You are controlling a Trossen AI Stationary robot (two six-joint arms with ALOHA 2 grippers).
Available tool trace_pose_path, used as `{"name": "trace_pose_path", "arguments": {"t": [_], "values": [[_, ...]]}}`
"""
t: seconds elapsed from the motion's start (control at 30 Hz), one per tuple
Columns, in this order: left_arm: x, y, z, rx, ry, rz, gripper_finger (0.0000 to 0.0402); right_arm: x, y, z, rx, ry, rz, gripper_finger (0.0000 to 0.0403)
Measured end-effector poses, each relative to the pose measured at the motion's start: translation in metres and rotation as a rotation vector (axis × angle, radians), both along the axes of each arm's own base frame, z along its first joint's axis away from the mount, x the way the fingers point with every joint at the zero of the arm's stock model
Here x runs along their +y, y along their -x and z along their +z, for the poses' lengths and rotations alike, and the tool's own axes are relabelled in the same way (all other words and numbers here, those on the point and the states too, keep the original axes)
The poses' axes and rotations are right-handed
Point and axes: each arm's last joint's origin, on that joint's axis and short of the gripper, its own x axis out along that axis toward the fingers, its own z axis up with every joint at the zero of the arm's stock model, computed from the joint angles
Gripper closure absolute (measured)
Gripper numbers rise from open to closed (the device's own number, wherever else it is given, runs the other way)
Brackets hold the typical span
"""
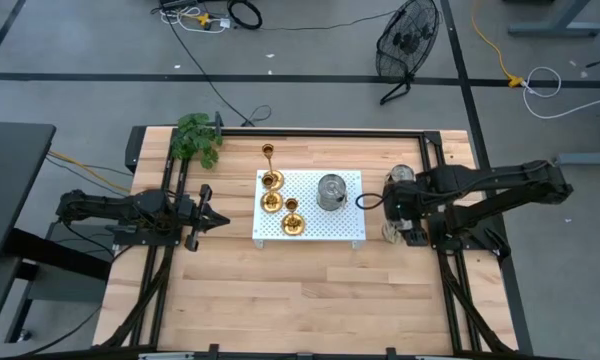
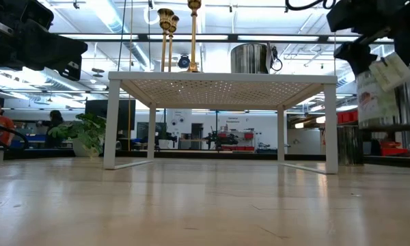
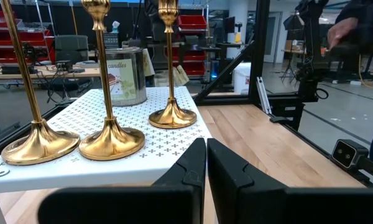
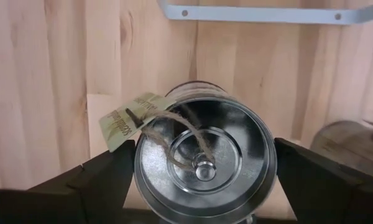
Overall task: Pick & Place candle stick holders
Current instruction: Put the bottom metal lid scented candle on the shelf
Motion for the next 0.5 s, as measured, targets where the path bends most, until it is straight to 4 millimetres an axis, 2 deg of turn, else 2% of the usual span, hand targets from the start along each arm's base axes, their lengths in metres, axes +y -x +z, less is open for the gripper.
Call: {"name": "trace_pose_path", "arguments": {"t": [0.23, 0.5], "values": [[0.000, 0.000, 0.000, 0.000, 0.000, 0.000, 0.0383, -0.009, -0.002, 0.022, 0.051, 0.005, -0.053, 0.0044], [0.000, 0.000, 0.000, 0.000, 0.000, 0.000, 0.0383, -0.028, -0.011, 0.055, 0.080, 0.025, -0.151, 0.0044]]}}
